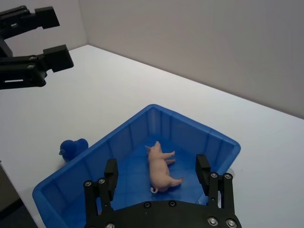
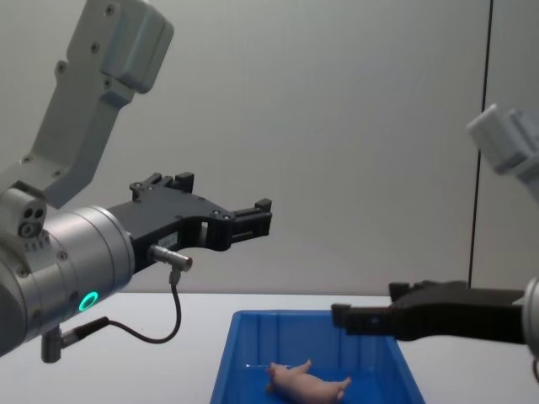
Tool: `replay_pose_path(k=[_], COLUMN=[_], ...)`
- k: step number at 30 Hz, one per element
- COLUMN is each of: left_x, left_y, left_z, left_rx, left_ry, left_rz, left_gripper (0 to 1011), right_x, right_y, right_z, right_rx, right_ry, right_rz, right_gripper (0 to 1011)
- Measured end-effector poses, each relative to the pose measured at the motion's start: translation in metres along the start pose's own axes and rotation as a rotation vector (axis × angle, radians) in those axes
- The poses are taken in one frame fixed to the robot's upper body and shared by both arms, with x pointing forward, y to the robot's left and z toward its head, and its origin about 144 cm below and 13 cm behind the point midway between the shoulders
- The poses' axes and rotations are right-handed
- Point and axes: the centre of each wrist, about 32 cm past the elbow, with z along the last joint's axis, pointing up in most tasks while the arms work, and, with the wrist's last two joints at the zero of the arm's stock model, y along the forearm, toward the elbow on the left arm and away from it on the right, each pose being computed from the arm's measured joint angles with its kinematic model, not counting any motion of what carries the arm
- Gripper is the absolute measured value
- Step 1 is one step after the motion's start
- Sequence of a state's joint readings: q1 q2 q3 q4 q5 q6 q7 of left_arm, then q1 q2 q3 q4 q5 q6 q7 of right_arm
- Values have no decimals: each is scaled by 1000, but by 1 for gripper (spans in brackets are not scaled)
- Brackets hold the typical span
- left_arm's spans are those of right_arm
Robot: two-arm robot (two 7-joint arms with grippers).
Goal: Pick up the two dolls from the table and place them into the box.
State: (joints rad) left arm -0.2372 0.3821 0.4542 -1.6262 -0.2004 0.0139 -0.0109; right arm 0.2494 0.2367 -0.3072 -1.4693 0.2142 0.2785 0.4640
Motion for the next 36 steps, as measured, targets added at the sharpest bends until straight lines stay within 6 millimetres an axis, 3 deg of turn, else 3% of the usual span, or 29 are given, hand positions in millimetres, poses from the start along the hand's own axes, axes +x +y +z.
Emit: replay_pose_path(k=[21,36], left_x=[2,18], left_y=[2,30], left_z=[-1,-10], left_rx=[-2,89], left_ry=[-8,-9], left_rz=[3,26], left_gripper=[1002,1001], right_x=[30,35], right_y=[-36,-43], right_z=[-3,-3], right_rx=[61,70], right_ry=[-27,-34], right_rz=[-71,-85], right_gripper=[1001,1001])
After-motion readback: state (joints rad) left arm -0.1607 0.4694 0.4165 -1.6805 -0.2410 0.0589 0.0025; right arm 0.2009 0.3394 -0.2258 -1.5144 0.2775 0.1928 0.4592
